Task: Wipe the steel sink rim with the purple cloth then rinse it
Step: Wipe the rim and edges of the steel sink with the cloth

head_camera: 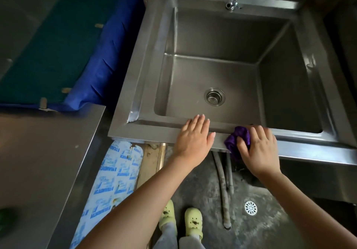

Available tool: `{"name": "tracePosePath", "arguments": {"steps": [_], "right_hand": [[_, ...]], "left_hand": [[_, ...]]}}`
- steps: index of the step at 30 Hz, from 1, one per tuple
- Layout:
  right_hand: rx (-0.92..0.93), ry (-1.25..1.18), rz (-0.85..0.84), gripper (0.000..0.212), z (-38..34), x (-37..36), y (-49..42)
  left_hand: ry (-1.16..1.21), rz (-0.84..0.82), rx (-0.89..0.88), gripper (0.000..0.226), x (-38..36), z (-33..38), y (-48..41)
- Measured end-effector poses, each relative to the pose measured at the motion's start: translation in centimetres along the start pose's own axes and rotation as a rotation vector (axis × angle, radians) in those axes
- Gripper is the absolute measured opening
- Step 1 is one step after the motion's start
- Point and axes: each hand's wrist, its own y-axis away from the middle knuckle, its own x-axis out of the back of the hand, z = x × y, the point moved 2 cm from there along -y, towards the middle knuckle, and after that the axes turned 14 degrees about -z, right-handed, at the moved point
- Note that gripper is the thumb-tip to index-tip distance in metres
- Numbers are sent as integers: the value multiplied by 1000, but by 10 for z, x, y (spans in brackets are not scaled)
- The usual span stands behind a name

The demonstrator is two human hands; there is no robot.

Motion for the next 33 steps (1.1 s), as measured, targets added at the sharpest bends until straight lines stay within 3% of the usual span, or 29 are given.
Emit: {"name": "tracePosePath", "arguments": {"steps": [7,14,19,26,30,33], "right_hand": [[85,13,-88,43,13,2,3],[-151,24,-71,47,86,23,7],[-318,-43,17,41,68,15,5],[-158,-52,46,28,-15,-8,3],[-34,-75,51,33,-8,-10,9],[-26,-97,42,38,11,-5,14]], "left_hand": [[-22,77,-15,55,-3,-1,-1],[-61,61,-6,55,-2,1,-1],[-54,28,32,55,-3,6,-4],[-55,69,17,54,-2,6,-4],[-4,14,28,65,2,10,-4],[-28,-79,-65,61,3,25,-8]]}}
